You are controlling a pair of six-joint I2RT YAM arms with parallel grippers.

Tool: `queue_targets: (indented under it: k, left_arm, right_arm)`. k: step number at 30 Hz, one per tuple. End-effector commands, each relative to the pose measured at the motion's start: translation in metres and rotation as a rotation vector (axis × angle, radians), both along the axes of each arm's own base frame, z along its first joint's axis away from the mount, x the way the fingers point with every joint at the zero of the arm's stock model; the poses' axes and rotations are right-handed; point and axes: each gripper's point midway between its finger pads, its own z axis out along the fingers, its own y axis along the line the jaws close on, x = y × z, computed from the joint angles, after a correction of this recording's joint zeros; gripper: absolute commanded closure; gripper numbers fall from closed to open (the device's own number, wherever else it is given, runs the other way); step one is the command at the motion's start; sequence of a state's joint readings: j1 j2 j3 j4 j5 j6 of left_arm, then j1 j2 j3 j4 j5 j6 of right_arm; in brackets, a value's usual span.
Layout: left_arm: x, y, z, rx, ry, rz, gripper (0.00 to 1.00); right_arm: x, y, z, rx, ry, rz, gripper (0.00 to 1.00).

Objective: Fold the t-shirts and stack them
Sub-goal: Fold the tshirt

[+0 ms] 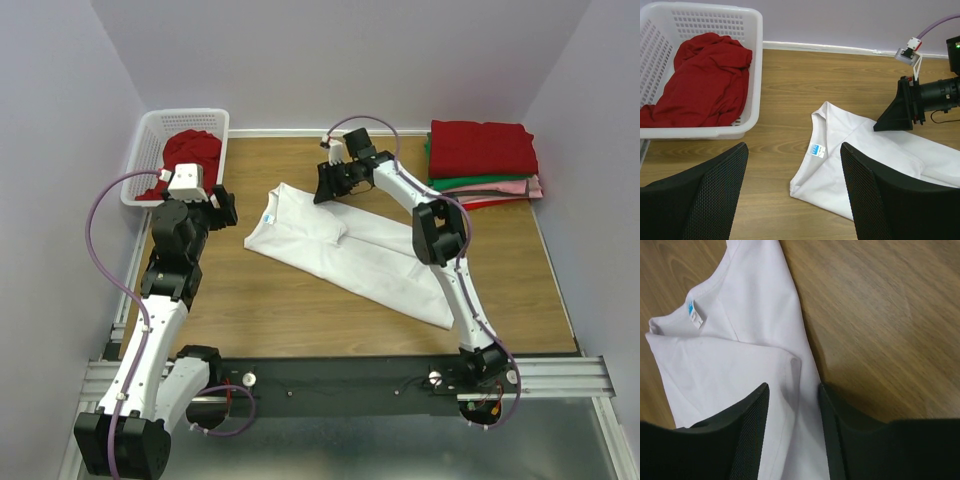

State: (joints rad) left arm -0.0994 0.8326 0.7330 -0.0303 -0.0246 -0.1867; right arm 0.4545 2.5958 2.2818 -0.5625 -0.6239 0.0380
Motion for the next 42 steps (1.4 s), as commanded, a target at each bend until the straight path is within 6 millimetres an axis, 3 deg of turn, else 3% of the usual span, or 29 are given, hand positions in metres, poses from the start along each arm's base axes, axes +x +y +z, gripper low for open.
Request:
queue_targets:
  k: [1, 3, 4, 6, 7, 10, 16, 19, 21, 22, 26, 27, 28, 30, 31, 32, 33, 34, 35, 37, 38, 40, 41, 42]
  left_arm:
    - [0.0, -0.002, 0.008, 0.002, -0.032, -0.016, 0.18]
    - [0.0, -0.002, 0.008, 0.002, -0.032, -0.016, 0.18]
    - [0.001, -0.002, 0.007, 0.004, -0.029, -0.017, 0.18]
    - [0.001, -0.001, 0.007, 0.002, -0.029, -0.012, 0.18]
    - [0.001, -0.001, 0.006, 0.004, -0.024, -0.012, 0.18]
    - [0.002, 0.0, 0.004, 0.007, -0.019, -0.006, 0.18]
    - [0.006, 0.001, -0.002, 0.008, -0.002, -0.006, 0.18]
    - [0.007, 0.001, -0.005, 0.008, 0.009, -0.008, 0.18]
    - [0.008, 0.001, -0.007, 0.007, 0.015, -0.006, 0.18]
    - [0.009, 0.002, -0.008, 0.009, 0.017, -0.005, 0.18]
    - [0.007, 0.001, -0.007, 0.009, 0.012, -0.012, 0.18]
    - [0.007, -0.004, -0.007, 0.004, 0.014, -0.036, 0.17]
    - [0.006, -0.004, -0.007, 0.003, 0.012, -0.041, 0.17]
    - [0.007, -0.012, -0.005, -0.012, -0.003, -0.081, 0.12]
    - [0.007, -0.015, -0.005, -0.019, -0.008, -0.099, 0.07]
    - [0.007, -0.02, -0.007, -0.025, -0.003, -0.125, 0.05]
    - [0.005, -0.032, -0.009, -0.033, 0.002, -0.197, 0.05]
    - [0.004, -0.04, -0.008, -0.038, -0.003, -0.244, 0.05]
    - [-0.001, -0.056, -0.012, -0.049, 0.005, -0.344, 0.05]
    - [-0.005, -0.072, -0.009, -0.053, -0.02, -0.445, 0.07]
    - [-0.005, -0.077, -0.011, -0.053, -0.021, -0.459, 0.07]
    - [-0.007, -0.092, -0.016, -0.054, -0.014, -0.503, 0.07]
    - [-0.013, -0.116, -0.023, -0.057, 0.014, -0.577, 0.07]
    - [-0.021, -0.135, -0.023, -0.057, 0.026, -0.634, 0.07]
  right_arm:
    - [-0.018, 0.011, -0.018, 0.027, 0.089, 0.031, 0.6]
    - [-0.015, 0.014, -0.015, 0.043, 0.089, 0.029, 0.69]
    - [-0.011, 0.014, -0.015, 0.037, 0.08, 0.017, 0.81]
    - [0.002, 0.016, -0.01, 0.033, 0.047, -0.012, 0.92]
    - [0.011, 0.012, -0.018, -0.002, 0.027, -0.054, 1.0]
    - [0.043, 0.004, -0.012, -0.02, -0.026, -0.177, 0.99]
    - [0.119, -0.049, 0.007, -0.044, -0.145, -0.574, 1.0]
    - [0.14, -0.073, 0.01, -0.092, -0.201, -0.732, 1.0]
    - [0.146, -0.078, 0.012, -0.08, -0.208, -0.752, 0.92]
    - [0.154, -0.088, 0.016, -0.095, -0.238, -0.796, 0.75]
    - [0.162, -0.103, 0.046, -0.125, -0.334, -0.762, 0.54]
    - [0.163, -0.108, 0.067, -0.143, -0.393, -0.732, 0.47]
    - [0.161, -0.11, 0.081, -0.157, -0.429, -0.711, 0.47]
    - [0.153, -0.11, 0.099, -0.183, -0.478, -0.625, 0.29]
    - [0.131, -0.102, 0.12, -0.172, -0.506, -0.479, 0.13]
    - [0.118, -0.1, 0.124, -0.185, -0.532, -0.379, 0.04]
    - [0.103, -0.1, 0.138, -0.202, -0.588, -0.272, 0.0]
    - [0.063, -0.093, 0.14, -0.153, -0.553, -0.136, 0.0]
    - [0.042, -0.093, 0.15, -0.131, -0.57, -0.061, 0.0]
    - [0.005, -0.099, 0.148, -0.138, -0.592, 0.061, 0.0]
    - [-0.027, -0.109, 0.153, -0.132, -0.581, 0.093, 0.0]
    - [-0.051, -0.128, 0.158, -0.135, -0.583, 0.095, 0.0]
    - [-0.072, -0.14, 0.136, -0.135, -0.514, 0.099, 0.0]
    - [-0.08, -0.16, 0.159, -0.124, -0.551, 0.058, 0.0]
